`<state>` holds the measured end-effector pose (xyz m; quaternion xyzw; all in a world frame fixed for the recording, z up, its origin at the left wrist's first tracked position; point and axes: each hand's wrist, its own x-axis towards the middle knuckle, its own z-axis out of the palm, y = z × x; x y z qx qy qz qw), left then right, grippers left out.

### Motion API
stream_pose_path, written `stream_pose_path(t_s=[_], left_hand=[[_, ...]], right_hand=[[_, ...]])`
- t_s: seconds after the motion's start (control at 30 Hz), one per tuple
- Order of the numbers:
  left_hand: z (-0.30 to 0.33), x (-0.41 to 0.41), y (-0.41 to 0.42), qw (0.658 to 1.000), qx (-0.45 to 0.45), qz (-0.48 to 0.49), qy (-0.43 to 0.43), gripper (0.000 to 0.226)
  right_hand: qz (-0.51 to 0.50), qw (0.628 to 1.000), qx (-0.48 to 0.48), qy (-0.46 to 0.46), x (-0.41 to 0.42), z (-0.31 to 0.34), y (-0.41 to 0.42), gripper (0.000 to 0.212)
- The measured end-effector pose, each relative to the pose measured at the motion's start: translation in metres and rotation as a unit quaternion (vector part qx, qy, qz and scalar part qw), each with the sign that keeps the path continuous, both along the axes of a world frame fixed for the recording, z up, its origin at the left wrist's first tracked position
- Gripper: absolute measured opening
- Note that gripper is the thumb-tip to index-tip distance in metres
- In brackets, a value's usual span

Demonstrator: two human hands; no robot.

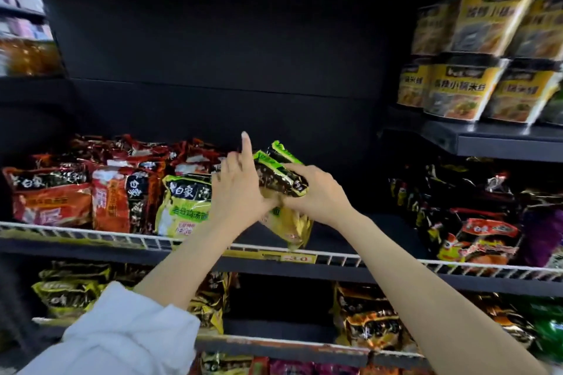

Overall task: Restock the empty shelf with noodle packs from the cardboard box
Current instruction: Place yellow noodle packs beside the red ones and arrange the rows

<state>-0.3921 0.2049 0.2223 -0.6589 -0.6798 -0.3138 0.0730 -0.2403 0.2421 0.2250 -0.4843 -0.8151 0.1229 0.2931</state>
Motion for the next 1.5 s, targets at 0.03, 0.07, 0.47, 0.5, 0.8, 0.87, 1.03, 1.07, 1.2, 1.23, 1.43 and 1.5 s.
stream_pose_path(t_s=[0.03,0.07,0.47,0.5,0.8,0.87,1.03,1.07,1.2,1.23,1.43,1.5], left_hand=[[-0.003,-0.008,0.009,0.996,0.006,0.023,0.084,0.127],[-0.006,-0.015,0.018,0.99,0.003,0.022,0.137,0.129],[-0.041,-0.046,0.095,0.926,-0.233,-0.052,0.293,0.129],[-0.042,-0.046,0.097,0.927,-0.232,-0.053,0.289,0.128],[-0.046,-0.048,0.109,0.928,-0.243,-0.054,0.279,0.117],[-0.047,-0.049,0.106,0.925,-0.246,-0.058,0.284,0.116],[-0.043,-0.049,0.095,0.936,-0.24,-0.071,0.245,0.103],[-0.042,-0.048,0.093,0.94,-0.235,-0.074,0.236,0.099],[-0.038,-0.041,0.08,0.952,-0.207,-0.086,0.208,0.09],[-0.037,-0.038,0.076,0.954,-0.2,-0.087,0.204,0.088],[-0.033,-0.022,0.042,0.977,-0.12,-0.078,0.158,0.07],[-0.031,-0.011,0.028,0.985,-0.083,-0.072,0.133,0.058]], right_hand=[[0.014,1.0,-0.013,0.001,-0.002,-0.002,0.011,0.069],[0.034,0.999,-0.03,0.002,-0.003,-0.003,0.019,0.069],[0.134,0.979,-0.155,-0.018,-0.016,-0.042,0.102,0.096],[0.116,0.983,-0.133,-0.053,-0.017,-0.043,0.108,0.095],[0.014,0.981,-0.028,-0.19,-0.035,-0.056,0.113,0.085],[0.035,0.987,-0.046,-0.153,-0.035,-0.06,0.108,0.088],[0.054,0.992,-0.09,-0.067,-0.024,-0.057,0.1,0.088],[0.051,0.992,-0.086,-0.075,-0.022,-0.056,0.098,0.088],[0.033,0.994,-0.055,-0.091,-0.02,-0.053,0.084,0.085],[0.032,0.994,-0.049,-0.092,-0.019,-0.052,0.079,0.084],[0.005,0.997,-0.031,-0.075,-0.009,-0.047,0.044,0.077],[-0.006,0.998,-0.021,-0.065,-0.002,-0.046,0.027,0.071]])
